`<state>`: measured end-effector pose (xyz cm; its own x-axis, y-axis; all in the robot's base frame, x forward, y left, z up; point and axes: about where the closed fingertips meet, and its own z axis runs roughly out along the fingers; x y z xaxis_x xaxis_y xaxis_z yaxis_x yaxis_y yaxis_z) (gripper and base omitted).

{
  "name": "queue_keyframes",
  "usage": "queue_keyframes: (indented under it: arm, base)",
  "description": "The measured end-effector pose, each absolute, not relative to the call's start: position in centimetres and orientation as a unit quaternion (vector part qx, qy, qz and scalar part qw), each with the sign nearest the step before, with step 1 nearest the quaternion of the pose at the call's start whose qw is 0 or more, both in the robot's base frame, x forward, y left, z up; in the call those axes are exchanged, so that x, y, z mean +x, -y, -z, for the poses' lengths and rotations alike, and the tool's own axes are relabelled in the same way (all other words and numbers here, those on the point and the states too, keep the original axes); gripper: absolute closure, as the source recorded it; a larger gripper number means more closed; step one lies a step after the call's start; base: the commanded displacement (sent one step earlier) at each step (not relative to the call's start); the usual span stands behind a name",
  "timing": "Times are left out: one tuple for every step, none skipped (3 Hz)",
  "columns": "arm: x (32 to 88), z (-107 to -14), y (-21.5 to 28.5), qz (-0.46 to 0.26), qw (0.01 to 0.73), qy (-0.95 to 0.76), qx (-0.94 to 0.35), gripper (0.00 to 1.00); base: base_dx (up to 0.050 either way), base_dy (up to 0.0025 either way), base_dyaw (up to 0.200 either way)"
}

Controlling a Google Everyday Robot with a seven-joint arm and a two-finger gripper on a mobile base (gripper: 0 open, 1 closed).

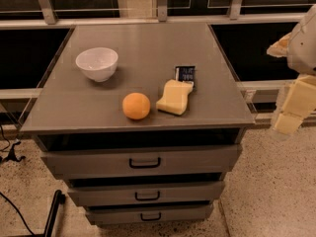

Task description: Open top drawer

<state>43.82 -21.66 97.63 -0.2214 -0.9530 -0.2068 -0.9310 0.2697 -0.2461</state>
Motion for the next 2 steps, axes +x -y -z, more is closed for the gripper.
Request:
queue_keyframes:
  arm:
    - [43.82, -97.63, 21.66, 0.035, 0.159, -0.781, -0.603, 0.00]
    - [43.82, -97.63, 21.66, 0.035, 0.159, -0.781, -0.603, 0.00]
  base:
    - [-0.050, 0.00000, 0.000]
    - [0.000, 0.00000, 0.000]
